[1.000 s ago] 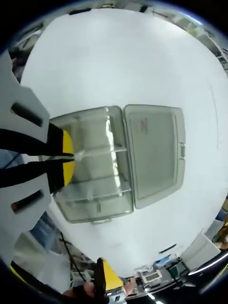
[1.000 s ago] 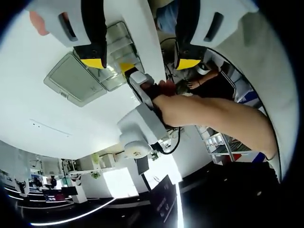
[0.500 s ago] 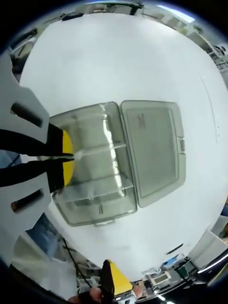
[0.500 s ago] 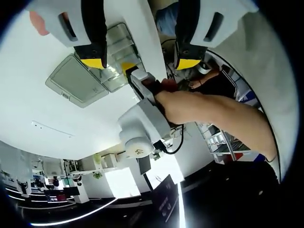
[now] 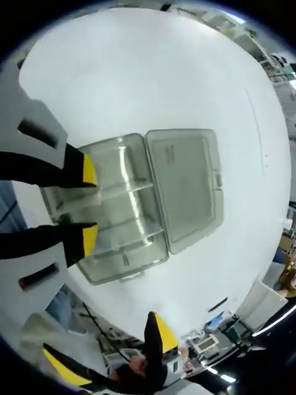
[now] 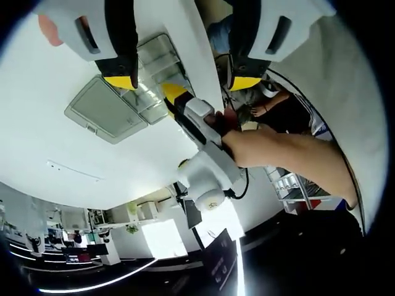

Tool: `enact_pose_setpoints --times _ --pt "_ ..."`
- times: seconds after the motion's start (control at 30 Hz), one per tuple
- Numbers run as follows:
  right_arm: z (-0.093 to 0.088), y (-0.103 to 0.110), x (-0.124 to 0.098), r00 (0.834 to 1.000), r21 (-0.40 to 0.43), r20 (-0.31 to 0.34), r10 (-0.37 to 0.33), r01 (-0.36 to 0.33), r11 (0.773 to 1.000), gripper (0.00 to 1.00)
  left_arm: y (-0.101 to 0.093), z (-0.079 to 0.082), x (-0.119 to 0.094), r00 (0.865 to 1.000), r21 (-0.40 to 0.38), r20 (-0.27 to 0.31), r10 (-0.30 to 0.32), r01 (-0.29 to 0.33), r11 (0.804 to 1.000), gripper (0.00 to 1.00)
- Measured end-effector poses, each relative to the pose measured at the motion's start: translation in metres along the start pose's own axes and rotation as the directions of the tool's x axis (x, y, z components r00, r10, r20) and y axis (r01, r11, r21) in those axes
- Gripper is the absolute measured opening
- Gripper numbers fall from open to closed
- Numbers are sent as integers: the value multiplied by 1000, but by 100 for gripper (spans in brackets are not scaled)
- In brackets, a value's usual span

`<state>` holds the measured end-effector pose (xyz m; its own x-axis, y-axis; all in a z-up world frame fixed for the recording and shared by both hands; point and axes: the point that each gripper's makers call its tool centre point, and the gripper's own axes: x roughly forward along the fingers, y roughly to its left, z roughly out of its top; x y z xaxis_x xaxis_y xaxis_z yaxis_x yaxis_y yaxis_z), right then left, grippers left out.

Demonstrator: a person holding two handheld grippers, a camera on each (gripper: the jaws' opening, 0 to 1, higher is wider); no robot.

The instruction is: Insert the divider into the dual guide fixture by aligning both edges with the guide slots and pushing it downward to the bottom, including one-sided entry, uneven engagement, binding, and posture correction.

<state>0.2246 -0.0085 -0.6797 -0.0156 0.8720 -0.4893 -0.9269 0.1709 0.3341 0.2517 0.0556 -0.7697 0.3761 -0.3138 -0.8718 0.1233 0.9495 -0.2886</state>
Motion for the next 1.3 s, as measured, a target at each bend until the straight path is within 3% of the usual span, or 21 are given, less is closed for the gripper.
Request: enact_pose_setpoints --times 0.33,0.5,0.57,0.67,0.97,1.3 --pt "0 -2 5 999 13 3 -45 45 999 57 -1 5 -15 990 40 92 -111 108 993 28" --pt "-2 -1 5 998 22 2 -62 62 998 58 -11 12 -24 968 32 158 -197 194 980 30" --pt "-2 0 4 998 21 6 -65 65 998 59 -13 11 -29 964 45 166 -207 203 978 33" --pt "-6 -1 2 997 26 1 -79 79 997 59 -21 13 -37 947 91 200 -252 238 967 36" --pt "-16 -4 -9 993 40 -8 -117 117 992 60 -33 10 -45 909 156 238 -342 312 937 38" --pt "-23 -7 -19 989 51 -15 -148 149 988 60 -38 11 -49 886 193 256 -386 344 919 39"
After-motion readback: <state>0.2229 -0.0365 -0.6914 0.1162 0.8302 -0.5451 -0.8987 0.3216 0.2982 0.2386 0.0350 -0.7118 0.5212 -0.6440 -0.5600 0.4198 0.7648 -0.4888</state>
